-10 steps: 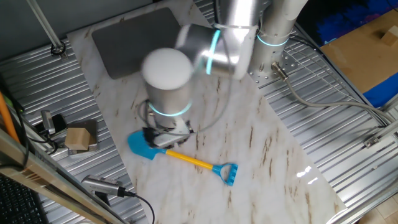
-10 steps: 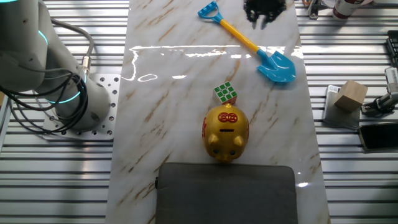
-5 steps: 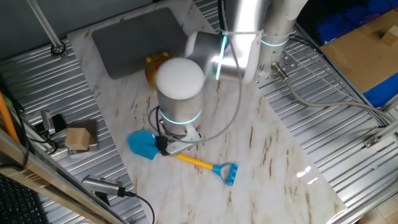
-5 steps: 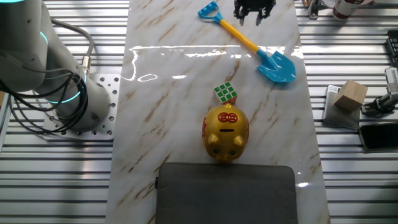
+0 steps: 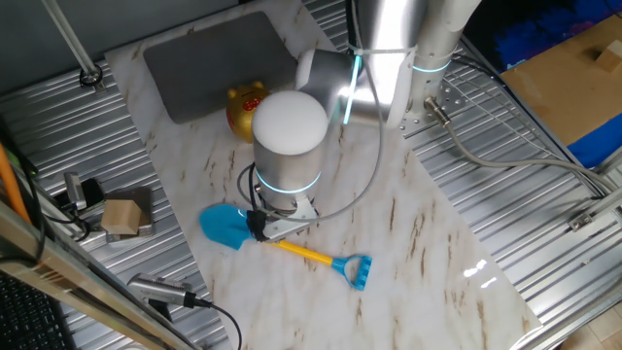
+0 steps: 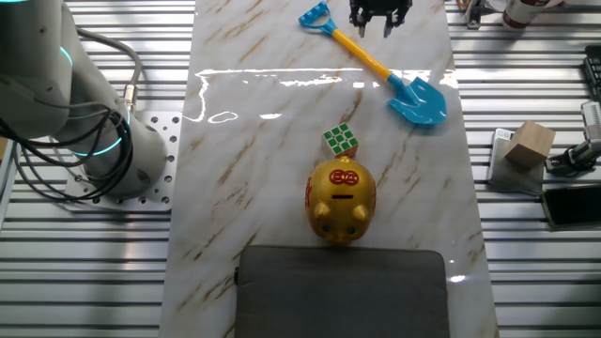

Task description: Use a shovel to scoop up an object

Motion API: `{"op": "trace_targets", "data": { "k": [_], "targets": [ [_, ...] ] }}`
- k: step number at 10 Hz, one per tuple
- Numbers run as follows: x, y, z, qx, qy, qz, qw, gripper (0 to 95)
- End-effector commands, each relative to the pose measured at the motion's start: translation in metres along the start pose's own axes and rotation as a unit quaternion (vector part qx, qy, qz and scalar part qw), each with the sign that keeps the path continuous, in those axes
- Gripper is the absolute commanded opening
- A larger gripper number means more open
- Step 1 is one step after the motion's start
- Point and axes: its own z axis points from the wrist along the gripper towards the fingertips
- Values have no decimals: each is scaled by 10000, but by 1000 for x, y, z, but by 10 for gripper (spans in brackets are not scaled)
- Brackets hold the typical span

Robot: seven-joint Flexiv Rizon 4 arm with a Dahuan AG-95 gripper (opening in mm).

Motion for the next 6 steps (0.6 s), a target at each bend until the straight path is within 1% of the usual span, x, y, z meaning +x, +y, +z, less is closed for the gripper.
{"op": "trace_targets", "data": {
  "k": [1, 2, 4, 6],
  "targets": [
    [0, 0, 0, -15, 20, 32, 10000, 380],
    [0, 0, 0, -43, 29, -43, 10000, 380],
    [0, 0, 0, -52, 25, -228, 9997, 380],
    [0, 0, 0, -48, 36, -229, 9997, 380]
  ]
}}
